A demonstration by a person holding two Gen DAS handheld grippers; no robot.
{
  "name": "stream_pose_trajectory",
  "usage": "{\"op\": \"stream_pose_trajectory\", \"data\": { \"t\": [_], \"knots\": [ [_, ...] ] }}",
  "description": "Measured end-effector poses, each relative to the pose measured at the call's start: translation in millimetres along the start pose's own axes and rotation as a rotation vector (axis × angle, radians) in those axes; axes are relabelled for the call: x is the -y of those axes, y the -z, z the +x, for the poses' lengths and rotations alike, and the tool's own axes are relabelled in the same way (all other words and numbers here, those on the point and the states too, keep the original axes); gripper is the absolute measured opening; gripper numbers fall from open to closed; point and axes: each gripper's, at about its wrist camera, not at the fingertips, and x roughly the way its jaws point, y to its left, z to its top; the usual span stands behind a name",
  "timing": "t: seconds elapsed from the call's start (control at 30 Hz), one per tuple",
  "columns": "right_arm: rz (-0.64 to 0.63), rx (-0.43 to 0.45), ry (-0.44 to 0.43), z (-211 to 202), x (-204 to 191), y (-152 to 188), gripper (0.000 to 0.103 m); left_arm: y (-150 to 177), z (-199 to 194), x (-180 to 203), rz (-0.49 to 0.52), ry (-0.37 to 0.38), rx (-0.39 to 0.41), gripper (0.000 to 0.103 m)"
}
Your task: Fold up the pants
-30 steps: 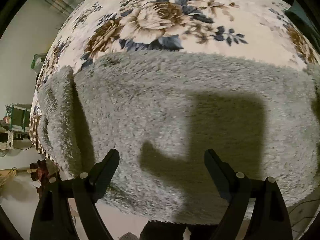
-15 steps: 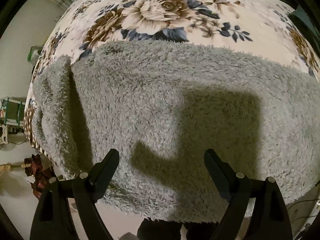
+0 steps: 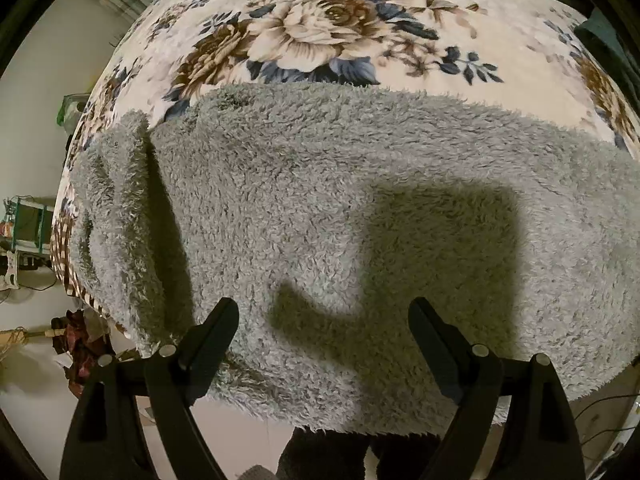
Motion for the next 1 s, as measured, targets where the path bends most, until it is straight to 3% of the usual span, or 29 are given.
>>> {"op": "stream_pose_trajectory", "data": {
  "t": [0.07, 0.13, 0.27, 0.3, 0.33, 0.37, 0.4, 0.63, 0.77, 0.87, 0.97, 1.0],
  "knots": [
    [-0.018, 0.065, 0.016, -15.0, -6.3, 2.6, 0.050, -0.2, 0.4, 0.0, -0.004, 0.005, -0.003, 0.087],
    [-0.045, 0.089, -0.026, -27.6, -10.8, 5.2, 0.050, -0.1, -0.8, 0.6, -0.009, 0.010, -0.002, 0.087],
    [-0.062, 0.007, -0.057, -7.1, -23.9, 8.4, 0.050, -0.4, -1.4, 4.3, 0.001, 0.011, 0.009, 0.087],
    [-0.061, -0.010, -0.046, -1.6, -21.7, 8.7, 0.044, -0.7, -0.9, 5.3, 0.002, 0.011, 0.008, 0.087],
    [-0.064, -0.017, -0.033, 5.3, -23.0, 8.4, 0.021, -1.0, -0.7, 5.9, 0.001, 0.013, 0.006, 0.087],
    [-0.070, -0.017, -0.017, 9.5, -24.5, 8.6, 0.008, -1.0, -1.3, 6.4, 0.000, 0.015, 0.006, 0.087],
    [-0.071, -0.004, 0.000, 9.1, -25.8, 8.8, 0.006, -1.3, -2.3, 6.2, -0.001, 0.016, 0.007, 0.087],
    [-0.144, 0.107, -0.026, -59.7, -33.7, 30.3, 0.005, 0.1, -9.2, 0.5, -0.003, 0.048, 0.035, 0.087],
    [-0.150, 0.074, 0.034, -58.4, -18.0, 38.6, 0.005, 0.9, -7.5, -3.6, -0.010, 0.060, 0.036, 0.087],
    [-0.115, -0.005, 0.068, -35.3, 2.7, 35.4, 0.006, 1.5, -5.0, -7.0, -0.021, 0.071, 0.031, 0.087],
    [-0.071, -0.057, 0.074, -19.2, 16.4, 31.1, 0.019, 2.2, -5.8, -15.0, -0.037, 0.087, 0.035, 0.087],
    [-0.068, -0.054, 0.068, -19.5, 17.6, 30.4, 0.029, 3.1, -6.7, -18.6, -0.043, 0.092, 0.035, 0.087]
  ]
}}
